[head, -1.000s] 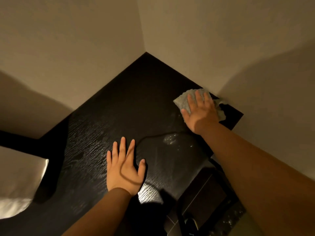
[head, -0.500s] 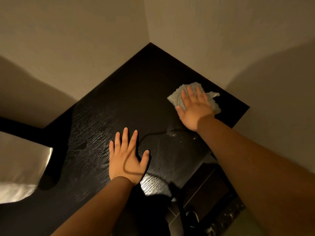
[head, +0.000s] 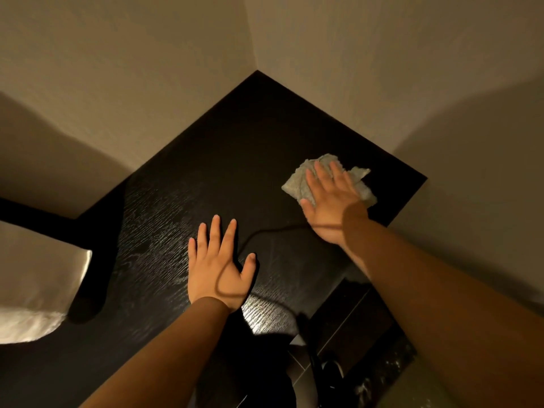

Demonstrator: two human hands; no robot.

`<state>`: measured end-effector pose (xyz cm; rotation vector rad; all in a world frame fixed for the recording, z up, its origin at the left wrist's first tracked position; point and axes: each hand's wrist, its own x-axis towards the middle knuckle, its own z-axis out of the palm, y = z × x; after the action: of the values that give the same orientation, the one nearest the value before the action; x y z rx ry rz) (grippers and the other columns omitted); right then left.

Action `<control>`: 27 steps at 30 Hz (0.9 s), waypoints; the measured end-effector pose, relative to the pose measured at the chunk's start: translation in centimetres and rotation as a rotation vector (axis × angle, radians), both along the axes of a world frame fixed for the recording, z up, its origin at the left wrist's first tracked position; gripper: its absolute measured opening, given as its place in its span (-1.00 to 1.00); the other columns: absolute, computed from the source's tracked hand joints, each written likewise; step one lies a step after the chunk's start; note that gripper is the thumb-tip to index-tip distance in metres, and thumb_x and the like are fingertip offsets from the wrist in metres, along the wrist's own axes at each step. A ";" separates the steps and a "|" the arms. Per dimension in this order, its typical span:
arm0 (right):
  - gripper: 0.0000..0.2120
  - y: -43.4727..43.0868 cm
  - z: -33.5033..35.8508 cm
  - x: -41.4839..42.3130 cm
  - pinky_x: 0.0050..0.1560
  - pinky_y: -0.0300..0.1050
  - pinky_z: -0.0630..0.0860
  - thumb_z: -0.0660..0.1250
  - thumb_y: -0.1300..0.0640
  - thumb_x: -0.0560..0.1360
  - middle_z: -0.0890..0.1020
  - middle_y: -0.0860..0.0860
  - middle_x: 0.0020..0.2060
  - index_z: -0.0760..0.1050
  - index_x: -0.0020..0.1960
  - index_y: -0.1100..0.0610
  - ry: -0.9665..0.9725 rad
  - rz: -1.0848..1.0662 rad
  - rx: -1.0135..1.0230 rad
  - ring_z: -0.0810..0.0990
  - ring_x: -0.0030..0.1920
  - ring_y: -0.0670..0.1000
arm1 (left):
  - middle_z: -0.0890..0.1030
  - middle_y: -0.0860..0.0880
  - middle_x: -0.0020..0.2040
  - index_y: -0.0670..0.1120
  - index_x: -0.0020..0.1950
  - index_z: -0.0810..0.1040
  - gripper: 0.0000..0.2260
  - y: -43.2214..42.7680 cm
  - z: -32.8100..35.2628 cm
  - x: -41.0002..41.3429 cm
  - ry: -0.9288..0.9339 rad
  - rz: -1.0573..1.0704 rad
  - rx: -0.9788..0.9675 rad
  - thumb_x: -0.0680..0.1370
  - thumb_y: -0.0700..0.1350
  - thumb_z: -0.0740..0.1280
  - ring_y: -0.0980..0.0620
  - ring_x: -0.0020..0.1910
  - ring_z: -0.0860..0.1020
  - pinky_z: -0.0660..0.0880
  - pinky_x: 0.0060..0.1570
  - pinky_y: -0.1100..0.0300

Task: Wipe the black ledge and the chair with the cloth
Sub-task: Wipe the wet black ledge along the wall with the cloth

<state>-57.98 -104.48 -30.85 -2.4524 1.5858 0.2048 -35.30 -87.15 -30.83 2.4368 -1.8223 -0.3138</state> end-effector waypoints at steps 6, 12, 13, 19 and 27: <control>-0.31 9.7 -0.1 1.6 0.62 0.14 -0.06 0.04 -0.28 0.59 0.09 0.00 0.66 0.17 0.64 0.00 -0.166 0.319 -0.031 -0.09 0.65 0.11 | 0.02 -0.03 0.72 0.10 0.70 0.11 -0.28 0.0 0.0 0.0 -0.011 -0.006 0.000 0.58 0.34 0.09 -0.14 0.69 -0.09 -0.10 0.64 -0.18; -0.21 1.8 0.3 -1.4 0.62 0.14 -0.14 -0.12 -0.35 0.54 -0.06 0.01 0.67 -0.06 0.68 -0.03 0.019 0.230 0.034 -0.15 0.65 0.15 | 0.07 -0.05 0.71 0.09 0.69 0.14 -0.28 0.1 -0.1 -0.2 -0.035 0.001 -0.018 0.57 0.33 0.10 -0.17 0.69 -0.03 -0.06 0.64 -0.18; -0.22 1.1 0.4 -1.4 0.61 0.11 -0.22 -0.18 -0.34 0.55 -0.14 0.00 0.67 -0.14 0.67 -0.02 0.038 0.144 0.080 -0.23 0.64 0.13 | 0.06 -0.05 0.72 0.09 0.69 0.14 -0.29 0.1 -0.1 -0.2 -0.037 -0.002 -0.017 0.58 0.33 0.10 -0.16 0.69 -0.04 -0.06 0.64 -0.18; -0.32 11.1 -0.2 1.3 0.61 0.20 -0.01 0.05 -0.23 0.60 0.13 0.06 0.65 0.20 0.63 0.07 -0.167 0.279 -0.050 -0.02 0.65 0.19 | 0.07 -0.06 0.71 0.09 0.69 0.15 -0.27 0.0 -0.1 -0.2 -0.037 -0.001 -0.022 0.56 0.34 0.09 -0.17 0.69 -0.02 -0.05 0.64 -0.19; -0.22 4.6 -0.3 -3.4 0.62 0.17 -0.08 -0.12 -0.35 0.54 0.01 0.00 0.67 0.03 0.67 -0.01 0.034 0.209 -0.015 -0.09 0.65 0.14 | 0.08 -0.06 0.71 0.09 0.69 0.16 -0.28 0.1 -0.3 -0.1 -0.039 -0.002 -0.034 0.56 0.33 0.11 -0.17 0.69 -0.01 -0.05 0.64 -0.18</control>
<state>-61.42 -99.89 -31.12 -2.6388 1.3456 0.2698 -35.41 -87.07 -31.09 2.4360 -1.8294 -0.2352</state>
